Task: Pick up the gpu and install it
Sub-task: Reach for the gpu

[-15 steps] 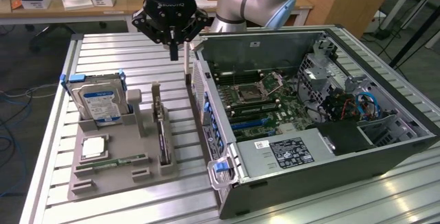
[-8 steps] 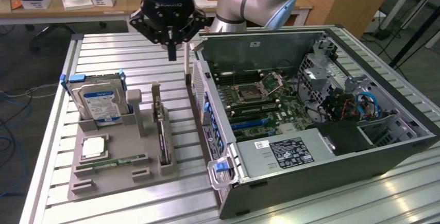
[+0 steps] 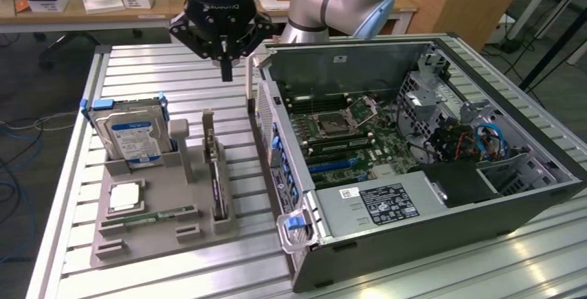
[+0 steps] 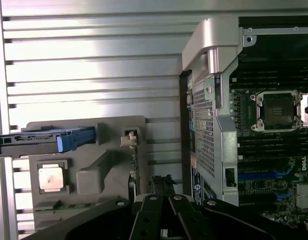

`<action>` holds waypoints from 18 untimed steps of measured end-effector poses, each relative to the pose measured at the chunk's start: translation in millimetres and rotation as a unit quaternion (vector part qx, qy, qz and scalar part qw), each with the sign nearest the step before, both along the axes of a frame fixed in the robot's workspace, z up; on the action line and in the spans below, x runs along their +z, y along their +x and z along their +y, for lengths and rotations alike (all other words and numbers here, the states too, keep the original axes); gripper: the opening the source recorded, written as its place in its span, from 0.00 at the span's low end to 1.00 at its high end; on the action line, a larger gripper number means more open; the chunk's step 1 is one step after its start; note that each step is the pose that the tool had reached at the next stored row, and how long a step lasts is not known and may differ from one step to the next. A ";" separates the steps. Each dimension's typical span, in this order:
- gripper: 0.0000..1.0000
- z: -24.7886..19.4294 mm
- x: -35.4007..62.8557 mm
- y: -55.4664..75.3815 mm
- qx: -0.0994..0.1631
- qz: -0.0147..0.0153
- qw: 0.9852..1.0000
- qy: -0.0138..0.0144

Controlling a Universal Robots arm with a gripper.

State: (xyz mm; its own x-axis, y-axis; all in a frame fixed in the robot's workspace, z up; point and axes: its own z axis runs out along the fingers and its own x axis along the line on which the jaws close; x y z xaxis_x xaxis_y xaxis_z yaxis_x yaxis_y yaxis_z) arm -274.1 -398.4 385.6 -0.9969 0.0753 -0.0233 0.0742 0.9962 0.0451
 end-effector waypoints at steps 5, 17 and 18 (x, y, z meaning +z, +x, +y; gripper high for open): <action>0.11 0.0 -0.1 -2.6 0.000 0.000 1.000 0.000; 0.11 0.0 -0.3 -8.9 0.000 0.000 1.000 0.000; 0.11 0.0 -0.3 -9.4 0.000 0.000 1.000 0.000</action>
State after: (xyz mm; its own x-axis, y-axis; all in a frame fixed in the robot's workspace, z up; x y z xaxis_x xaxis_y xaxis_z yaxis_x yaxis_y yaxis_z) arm -283.5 -398.4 385.3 -0.9969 0.0753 -0.0233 0.0742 0.9962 0.0451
